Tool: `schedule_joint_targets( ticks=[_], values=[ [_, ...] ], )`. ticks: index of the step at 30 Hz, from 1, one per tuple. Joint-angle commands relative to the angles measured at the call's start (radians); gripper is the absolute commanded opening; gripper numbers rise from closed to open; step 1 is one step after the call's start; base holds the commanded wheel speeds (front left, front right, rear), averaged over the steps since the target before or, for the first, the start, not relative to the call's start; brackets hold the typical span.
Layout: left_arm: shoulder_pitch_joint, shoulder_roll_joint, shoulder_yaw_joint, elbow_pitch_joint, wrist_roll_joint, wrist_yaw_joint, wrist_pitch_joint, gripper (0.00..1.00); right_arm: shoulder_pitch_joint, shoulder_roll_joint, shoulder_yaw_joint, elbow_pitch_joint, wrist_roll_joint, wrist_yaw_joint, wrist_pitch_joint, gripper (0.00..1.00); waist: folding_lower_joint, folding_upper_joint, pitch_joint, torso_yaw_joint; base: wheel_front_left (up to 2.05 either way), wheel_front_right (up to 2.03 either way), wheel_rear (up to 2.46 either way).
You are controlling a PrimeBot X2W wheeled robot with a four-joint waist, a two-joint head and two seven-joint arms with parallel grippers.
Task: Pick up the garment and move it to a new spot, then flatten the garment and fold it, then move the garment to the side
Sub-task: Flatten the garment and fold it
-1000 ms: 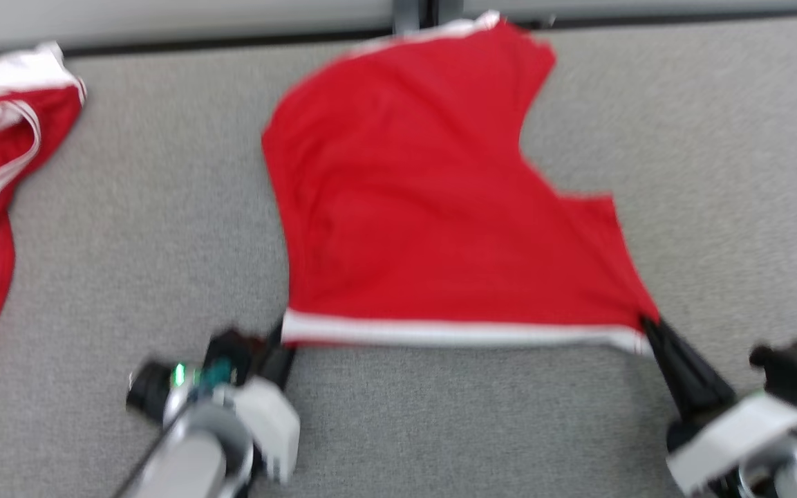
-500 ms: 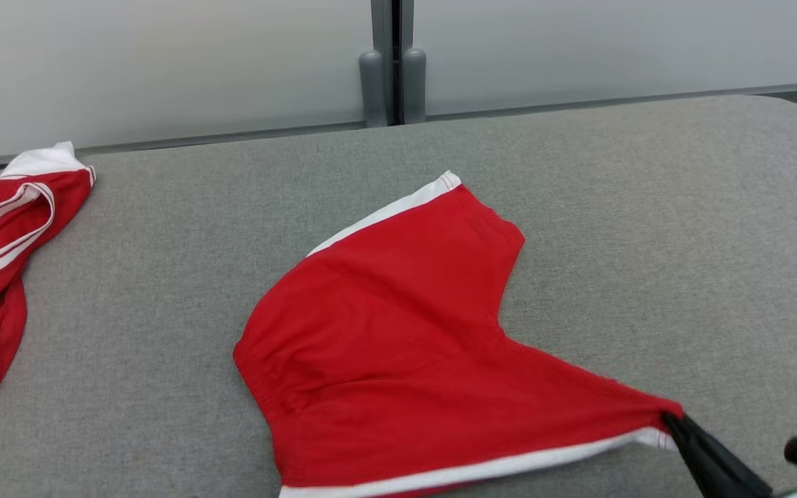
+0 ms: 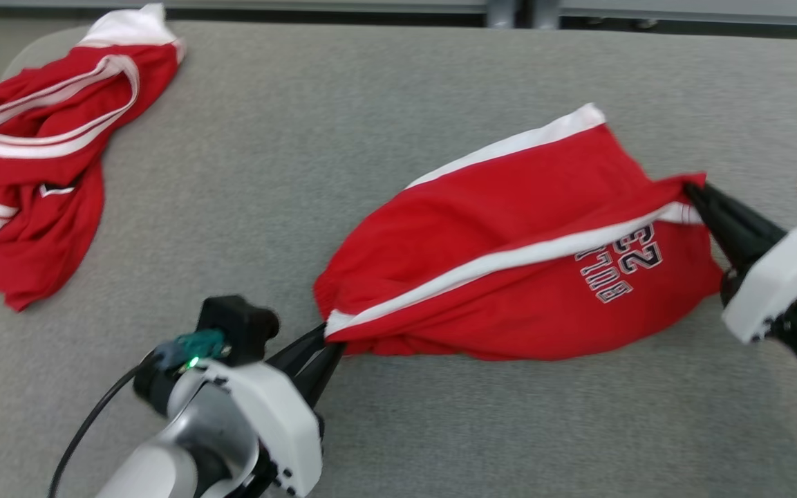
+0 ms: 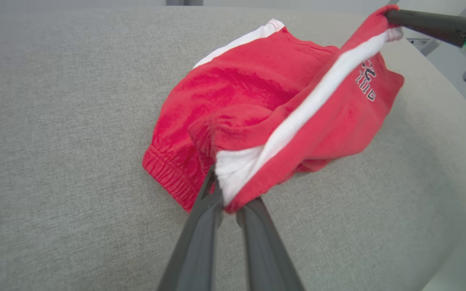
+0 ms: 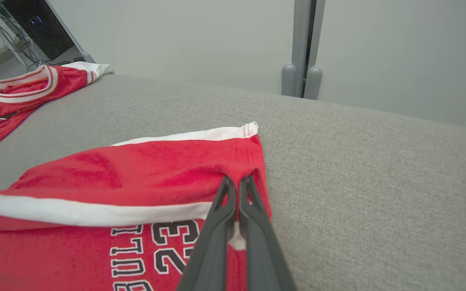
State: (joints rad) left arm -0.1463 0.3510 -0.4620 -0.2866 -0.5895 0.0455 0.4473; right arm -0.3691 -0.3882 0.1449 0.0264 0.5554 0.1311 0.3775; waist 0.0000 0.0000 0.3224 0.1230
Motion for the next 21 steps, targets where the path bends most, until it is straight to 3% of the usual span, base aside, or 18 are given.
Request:
schedule_joint_targets(
  ticks=[1, 14, 15, 16, 17, 18, 21],
  values=[
    [-0.043, -0.009, -0.01, 0.025, -0.009, -0.016, 0.016, 0.0, -0.042, -0.011, 0.003, 0.032, 0.005, 0.0, 0.011, 0.0, 0.0, 0.0, 0.06, 0.078, 0.0, 0.0, 0.0],
    [-0.351, -0.119, -0.077, 0.289, -0.06, -0.11, 0.114, 0.0, -0.371, -0.07, 0.123, 0.329, -0.033, 0.0, 0.035, 0.0, 0.0, 0.0, 0.114, 0.165, 0.0, 0.0, 0.0],
    [-0.362, -0.127, -0.077, 0.308, -0.065, -0.114, 0.112, 0.08, -0.386, -0.073, 0.127, 0.345, -0.04, 0.0, 0.023, 0.0, 0.0, 0.0, 0.116, 0.169, 0.0, 0.0, 0.0],
    [-0.371, -0.136, -0.076, 0.324, -0.067, -0.112, 0.11, 0.33, -0.397, -0.072, 0.131, 0.362, -0.042, 0.0, 0.012, 0.05, 0.0, 0.0, 0.118, 0.171, 0.0, 0.0, 0.0],
    [-0.381, -0.14, -0.077, 0.337, -0.068, -0.113, 0.108, 0.95, -0.404, -0.072, 0.136, 0.373, -0.048, -0.001, -0.001, 0.29, 0.0, 0.0, 0.119, 0.172, 0.0, 0.0, 0.0],
    [-0.387, -0.142, -0.077, 0.351, -0.065, -0.111, 0.106, 1.0, -0.412, -0.073, 0.142, 0.385, -0.05, 0.0, -0.015, 1.0, 0.0, 0.0, 0.121, 0.173, 0.0, 0.0, 0.0],
    [-0.39, -0.161, -0.067, 0.375, -0.078, -0.11, 0.084, 1.0, -0.429, -0.065, 0.149, 0.417, -0.043, 0.0, -0.042, 1.0, 0.0, 0.0, 0.122, 0.168, 0.0, 0.0, 0.0]
  ],
)
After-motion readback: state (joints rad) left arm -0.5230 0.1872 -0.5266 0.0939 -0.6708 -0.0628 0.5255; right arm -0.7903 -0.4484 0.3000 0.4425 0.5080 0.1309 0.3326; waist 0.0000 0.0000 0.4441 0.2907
